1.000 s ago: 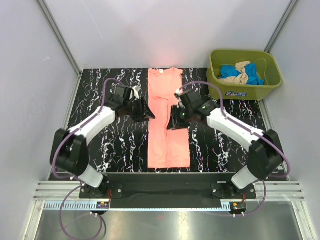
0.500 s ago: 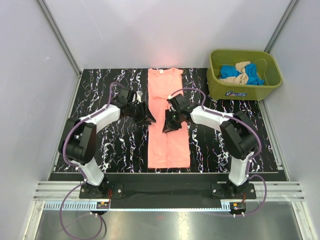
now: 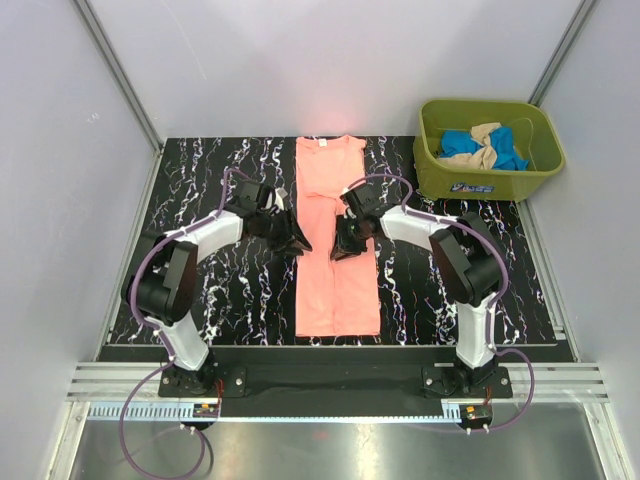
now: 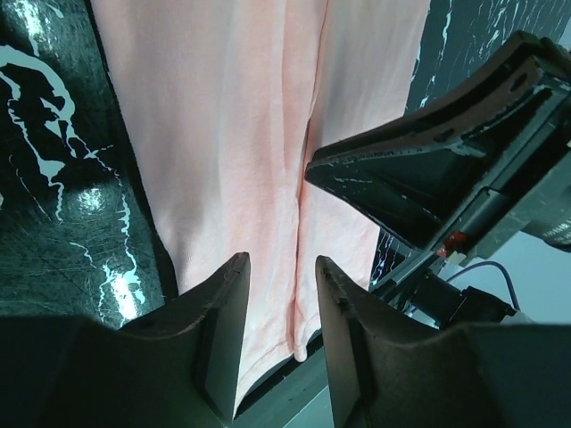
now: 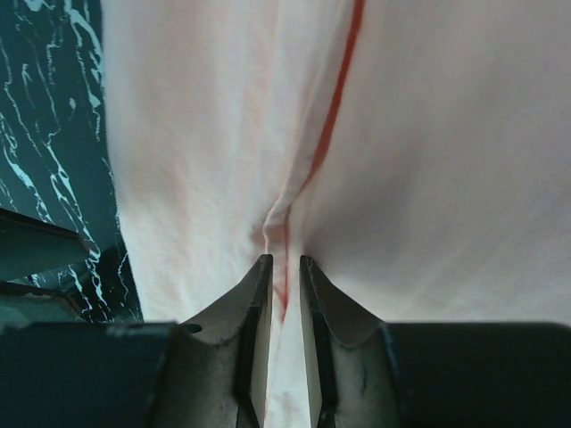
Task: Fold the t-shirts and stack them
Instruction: Fold the tshirt
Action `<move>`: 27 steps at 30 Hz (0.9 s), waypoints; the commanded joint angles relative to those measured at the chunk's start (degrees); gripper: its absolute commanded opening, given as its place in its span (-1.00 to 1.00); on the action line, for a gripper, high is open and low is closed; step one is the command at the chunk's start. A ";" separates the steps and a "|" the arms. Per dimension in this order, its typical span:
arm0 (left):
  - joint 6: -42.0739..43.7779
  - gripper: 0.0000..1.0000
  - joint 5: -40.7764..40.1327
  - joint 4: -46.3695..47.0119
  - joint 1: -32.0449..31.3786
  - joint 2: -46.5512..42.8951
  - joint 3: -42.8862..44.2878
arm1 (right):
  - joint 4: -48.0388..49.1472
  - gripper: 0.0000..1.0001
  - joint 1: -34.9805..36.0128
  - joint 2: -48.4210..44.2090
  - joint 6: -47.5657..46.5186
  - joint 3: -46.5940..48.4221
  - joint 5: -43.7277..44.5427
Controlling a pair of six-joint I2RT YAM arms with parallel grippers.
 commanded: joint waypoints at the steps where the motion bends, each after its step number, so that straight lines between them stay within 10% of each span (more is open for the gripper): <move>1: 1.32 -0.20 1.75 1.07 0.33 0.78 1.85 | 1.46 -0.48 -0.34 0.92 -1.20 2.58 -0.96; 27: 1.94 -0.24 2.98 0.19 1.64 3.07 3.26 | 1.29 -0.45 -0.78 4.26 0.03 4.87 -4.22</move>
